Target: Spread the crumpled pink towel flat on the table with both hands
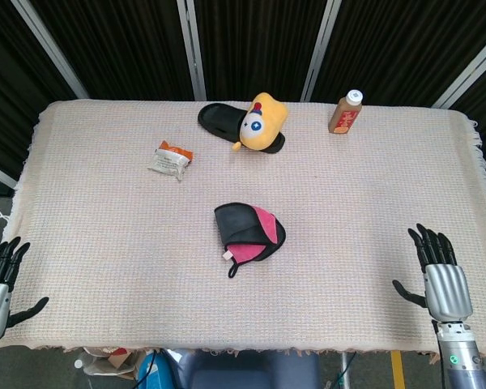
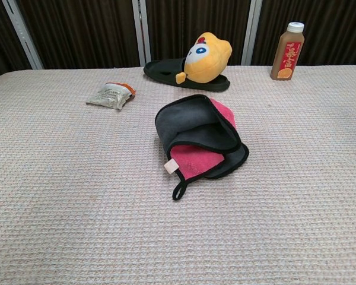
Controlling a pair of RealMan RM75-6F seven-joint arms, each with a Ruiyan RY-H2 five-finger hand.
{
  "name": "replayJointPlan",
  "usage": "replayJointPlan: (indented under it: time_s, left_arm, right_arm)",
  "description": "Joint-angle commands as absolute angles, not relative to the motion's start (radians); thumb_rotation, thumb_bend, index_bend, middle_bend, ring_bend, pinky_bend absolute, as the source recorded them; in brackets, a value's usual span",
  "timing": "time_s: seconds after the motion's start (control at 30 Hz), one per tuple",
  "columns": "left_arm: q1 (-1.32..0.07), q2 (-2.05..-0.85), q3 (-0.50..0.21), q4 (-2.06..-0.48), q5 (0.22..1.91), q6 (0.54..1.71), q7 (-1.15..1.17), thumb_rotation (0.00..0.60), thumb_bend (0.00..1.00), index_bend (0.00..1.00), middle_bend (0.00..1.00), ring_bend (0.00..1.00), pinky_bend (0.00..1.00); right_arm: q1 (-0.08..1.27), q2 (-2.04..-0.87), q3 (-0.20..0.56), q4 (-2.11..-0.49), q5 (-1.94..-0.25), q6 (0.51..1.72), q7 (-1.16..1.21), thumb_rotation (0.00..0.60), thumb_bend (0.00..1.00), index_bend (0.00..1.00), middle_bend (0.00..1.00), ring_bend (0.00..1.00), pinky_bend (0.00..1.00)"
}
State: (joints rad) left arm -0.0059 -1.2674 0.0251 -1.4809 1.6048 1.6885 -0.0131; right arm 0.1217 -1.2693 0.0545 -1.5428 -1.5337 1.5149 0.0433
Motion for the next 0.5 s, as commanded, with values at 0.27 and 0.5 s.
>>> replayJointPlan:
  time_s: [0.27,0.5]
  left_arm:
    - [-0.014,-1.276,0.013,-1.483,1.596,1.664,0.016,0.6,0.0,0.0,0.0,0.0,0.0]
    - [-0.019,-1.286,0.004,-1.468,1.583,1.642,0.027,0.6,0.0,0.0,0.0,0.0,0.0]
  right_arm:
    - [0.23,-1.332,0.116,-1.672,-1.526,1.399,0.05,0.6,0.19,0.41,0.17,0.02,0.06]
    - [0.36,-1.414,0.213,-1.736,-1.322,1.194,-0.047,0.6,0.19,0.41,0.17,0.02,0.06]
